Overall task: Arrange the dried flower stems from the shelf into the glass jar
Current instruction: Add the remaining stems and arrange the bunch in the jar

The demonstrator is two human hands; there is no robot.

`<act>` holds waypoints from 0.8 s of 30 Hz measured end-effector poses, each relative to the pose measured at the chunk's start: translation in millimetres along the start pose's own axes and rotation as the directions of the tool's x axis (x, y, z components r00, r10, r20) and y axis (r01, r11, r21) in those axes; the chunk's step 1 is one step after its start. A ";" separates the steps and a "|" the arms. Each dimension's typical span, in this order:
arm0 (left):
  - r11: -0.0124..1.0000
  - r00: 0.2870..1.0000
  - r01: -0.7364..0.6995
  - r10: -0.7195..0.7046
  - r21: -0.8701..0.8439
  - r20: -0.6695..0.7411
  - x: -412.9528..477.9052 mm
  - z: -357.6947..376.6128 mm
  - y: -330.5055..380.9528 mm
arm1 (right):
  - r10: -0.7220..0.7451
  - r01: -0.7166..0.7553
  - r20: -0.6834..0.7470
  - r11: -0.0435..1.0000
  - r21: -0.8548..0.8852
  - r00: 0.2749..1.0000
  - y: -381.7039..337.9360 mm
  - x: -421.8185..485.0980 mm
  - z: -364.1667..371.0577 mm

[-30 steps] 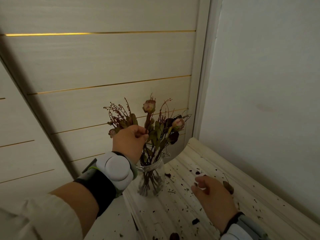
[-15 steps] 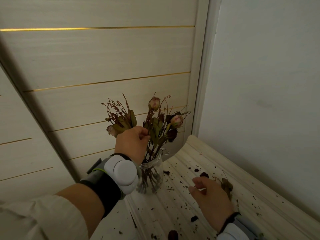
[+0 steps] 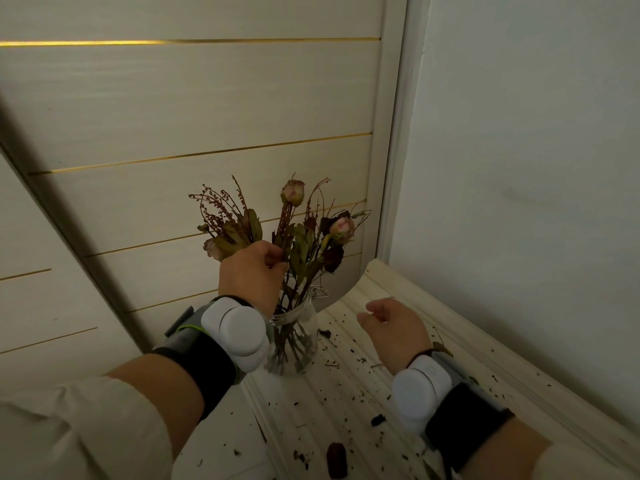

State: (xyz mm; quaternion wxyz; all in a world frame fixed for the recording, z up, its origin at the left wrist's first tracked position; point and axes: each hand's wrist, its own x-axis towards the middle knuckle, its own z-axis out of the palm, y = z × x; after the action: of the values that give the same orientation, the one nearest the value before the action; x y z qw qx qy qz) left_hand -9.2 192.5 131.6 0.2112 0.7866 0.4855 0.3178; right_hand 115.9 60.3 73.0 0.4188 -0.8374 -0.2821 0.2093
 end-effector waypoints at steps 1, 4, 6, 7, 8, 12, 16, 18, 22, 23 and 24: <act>1.000 1.000 0.002 -0.002 0.002 -0.002 -1.1 0.4 0.9 | 0.006 -0.006 -0.003 1.000 0.009 1.000 -1.6 -0.4 -1.1; 0.999 0.999 0.032 -0.033 -0.032 -0.022 -3.7 -0.2 1.3 | 0.016 -0.016 -0.003 1.000 0.017 1.000 -4.4 -0.9 -2.9; 0.997 0.998 0.043 -0.046 -0.071 -0.052 -5.8 -1.5 1.4 | 0.022 -0.022 -0.004 0.999 0.035 1.000 -4.8 -2.0 -4.5; 0.996 0.997 0.038 -0.044 -0.081 -0.067 -6.7 -2.4 2.1 | 0.024 -0.024 -0.005 0.999 0.040 1.000 -5.1 -2.4 -5.4; 0.996 0.996 0.030 -0.036 -0.084 -0.078 -7.9 -3.5 3.3 | 0.026 -0.025 -0.004 0.999 0.040 1.000 -5.6 -3.1 -6.8; 0.996 0.997 -0.032 0.026 -0.084 -0.071 -17.8 -6.2 12.2 | 0.024 -0.023 -0.017 0.999 0.041 1.000 -5.2 -6.1 -13.9; 0.991 0.998 -0.066 0.062 -0.120 -0.032 -31.1 -4.9 23.8 | 0.012 -0.011 -0.030 1.000 0.023 0.999 -5.0 -9.9 -22.3; 0.987 0.997 -0.070 0.071 -0.146 0.001 -37.3 -3.0 30.2 | 0.012 -0.011 -0.043 1.000 0.028 0.999 -4.0 -11.1 -25.5; 0.981 0.993 -0.061 0.079 -0.185 0.093 -52.5 4.6 40.5 | 0.027 -0.024 -0.051 0.999 0.047 0.998 1.4 -13.4 -33.1; 0.978 0.990 -0.059 0.082 -0.201 0.112 -56.6 7.0 42.4 | 0.031 -0.028 -0.053 0.999 0.045 0.998 3.0 -13.8 -35.5; 0.974 0.987 -0.055 0.087 -0.220 0.137 -60.7 9.5 44.2 | 0.035 -0.033 -0.061 0.999 0.042 0.998 5.2 -14.3 -38.0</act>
State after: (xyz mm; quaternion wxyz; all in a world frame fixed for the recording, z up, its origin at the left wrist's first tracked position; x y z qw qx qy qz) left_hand 5.6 118.3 135.3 0.3184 0.7970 0.4031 0.3175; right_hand 128.9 26.3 91.7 0.4408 -0.8393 -0.2504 0.1964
